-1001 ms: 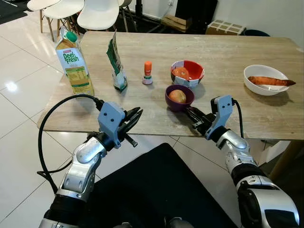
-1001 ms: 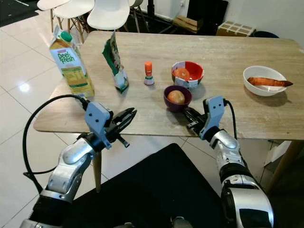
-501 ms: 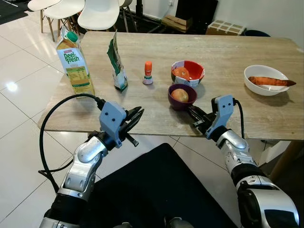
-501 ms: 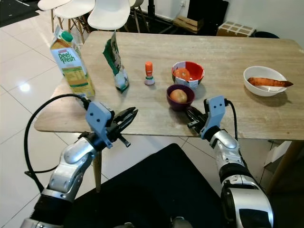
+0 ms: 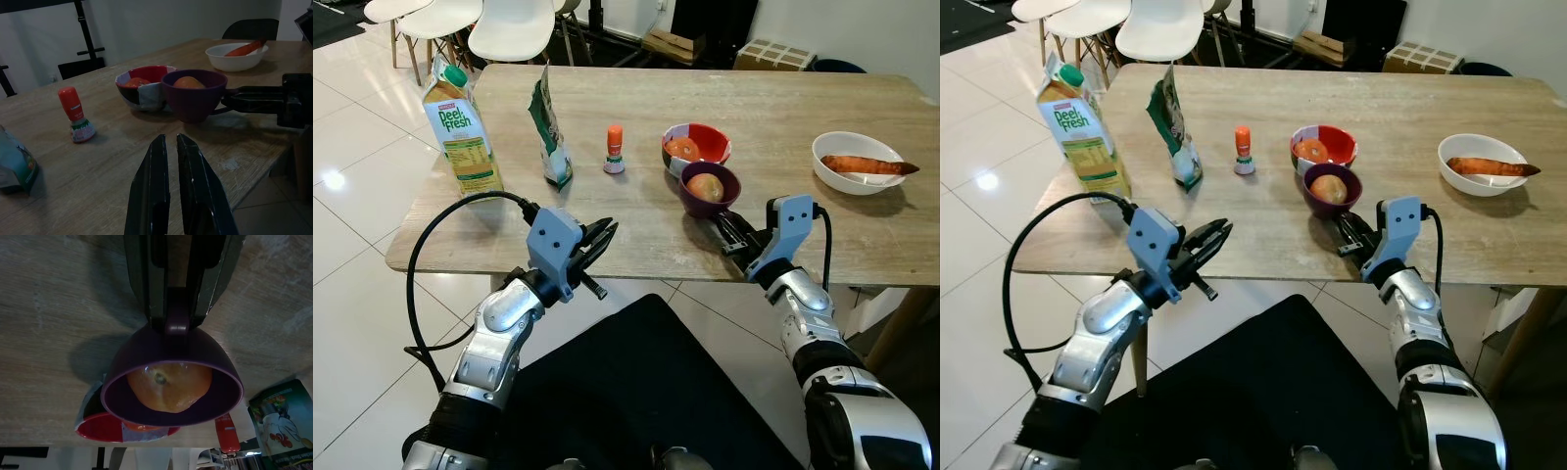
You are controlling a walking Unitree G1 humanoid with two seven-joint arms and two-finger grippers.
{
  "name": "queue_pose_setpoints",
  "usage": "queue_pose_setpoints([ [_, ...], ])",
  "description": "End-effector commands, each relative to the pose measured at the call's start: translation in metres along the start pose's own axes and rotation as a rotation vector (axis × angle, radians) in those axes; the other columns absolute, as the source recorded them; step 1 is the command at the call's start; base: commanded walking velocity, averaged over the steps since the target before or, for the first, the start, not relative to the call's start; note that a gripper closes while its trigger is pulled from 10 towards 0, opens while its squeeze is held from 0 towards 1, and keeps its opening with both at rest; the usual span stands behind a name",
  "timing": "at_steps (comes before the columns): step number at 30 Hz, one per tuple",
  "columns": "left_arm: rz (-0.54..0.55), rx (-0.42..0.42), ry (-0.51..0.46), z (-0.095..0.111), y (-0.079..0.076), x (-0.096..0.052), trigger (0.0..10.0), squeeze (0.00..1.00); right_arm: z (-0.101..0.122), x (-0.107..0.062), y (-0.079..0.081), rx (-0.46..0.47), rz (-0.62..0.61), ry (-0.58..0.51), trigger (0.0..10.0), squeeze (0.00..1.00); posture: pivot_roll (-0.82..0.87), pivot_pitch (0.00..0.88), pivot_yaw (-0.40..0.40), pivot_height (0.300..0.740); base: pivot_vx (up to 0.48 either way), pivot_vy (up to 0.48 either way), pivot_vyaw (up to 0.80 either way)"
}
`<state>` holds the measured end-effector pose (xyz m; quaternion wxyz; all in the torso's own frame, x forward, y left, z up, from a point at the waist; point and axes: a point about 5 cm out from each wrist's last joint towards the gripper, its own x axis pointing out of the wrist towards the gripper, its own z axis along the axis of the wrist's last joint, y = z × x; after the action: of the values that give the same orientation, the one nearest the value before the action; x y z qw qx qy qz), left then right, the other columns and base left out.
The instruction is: Restocking fridge
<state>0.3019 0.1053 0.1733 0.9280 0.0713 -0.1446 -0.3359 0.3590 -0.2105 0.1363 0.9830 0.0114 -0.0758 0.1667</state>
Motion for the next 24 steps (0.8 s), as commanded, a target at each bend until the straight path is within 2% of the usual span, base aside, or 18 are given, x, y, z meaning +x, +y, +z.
queue_pose_setpoints([
  [1, -0.006, -0.028, 0.004, -0.005, -0.006, 0.0, 10.0, 0.0, 0.007, -0.008, -0.012, -0.023, -0.045, -0.046, 10.0, 0.0, -0.09, 0.142, 0.006, 0.74, 0.0, 0.0, 0.0],
  [3, -0.007, -0.029, 0.006, -0.006, -0.007, 0.0, 10.0, 0.0, 0.007, -0.009, -0.013, -0.021, -0.05, -0.045, 10.0, 0.0, -0.09, 0.142, 0.006, 0.74, 0.0, 0.0, 0.0],
  [10, 0.014, -0.049, 0.02, -0.013, -0.01, -0.009, 10.0, 0.0, 0.008, -0.016, -0.022, 0.097, -0.135, -0.107, 10.0, 0.0, -0.11, 0.132, -0.003, 0.74, 0.0, 0.0, 0.0],
  [11, 0.02, -0.051, 0.024, -0.015, -0.011, -0.01, 10.0, 0.0, 0.009, -0.018, -0.021, 0.099, -0.109, -0.125, 10.0, 0.0, -0.13, 0.095, -0.008, 0.74, 0.0, 0.0, 0.0],
  [14, 0.024, -0.053, 0.026, -0.017, -0.012, -0.012, 10.0, 0.0, 0.009, -0.02, -0.021, 0.098, -0.089, -0.137, 10.0, 0.0, -0.13, 0.095, -0.008, 0.74, 0.0, 0.0, 0.0],
  [15, 0.054, -0.071, 0.013, -0.015, -0.01, -0.013, 10.0, 0.0, 0.013, -0.023, -0.024, 0.151, -0.124, -0.181, 10.0, 0.0, -0.13, 0.088, -0.01, 0.74, 0.0, 0.0, 0.0],
  [19, 0.106, -0.09, 0.0, -0.015, -0.007, -0.016, 10.0, 0.0, 0.013, -0.026, -0.028, 0.217, -0.206, -0.227, 10.0, 0.0, -0.14, 0.074, -0.012, 0.74, 0.0, 0.0, 0.0],
  [20, 0.124, -0.097, -0.003, -0.016, -0.006, -0.016, 10.0, 0.0, 0.009, -0.027, -0.026, 0.275, -0.208, -0.22, 10.0, 0.0, -0.13, 0.071, -0.014, 0.74, 0.0, 0.0, 0.0],
  [24, 0.173, -0.107, -0.011, -0.017, -0.005, -0.018, 10.0, 0.0, 0.004, -0.027, -0.014, 0.279, -0.137, -0.219, 10.0, 0.0, -0.13, 0.068, -0.014, 0.74, 0.0, 0.0, 0.0],
])
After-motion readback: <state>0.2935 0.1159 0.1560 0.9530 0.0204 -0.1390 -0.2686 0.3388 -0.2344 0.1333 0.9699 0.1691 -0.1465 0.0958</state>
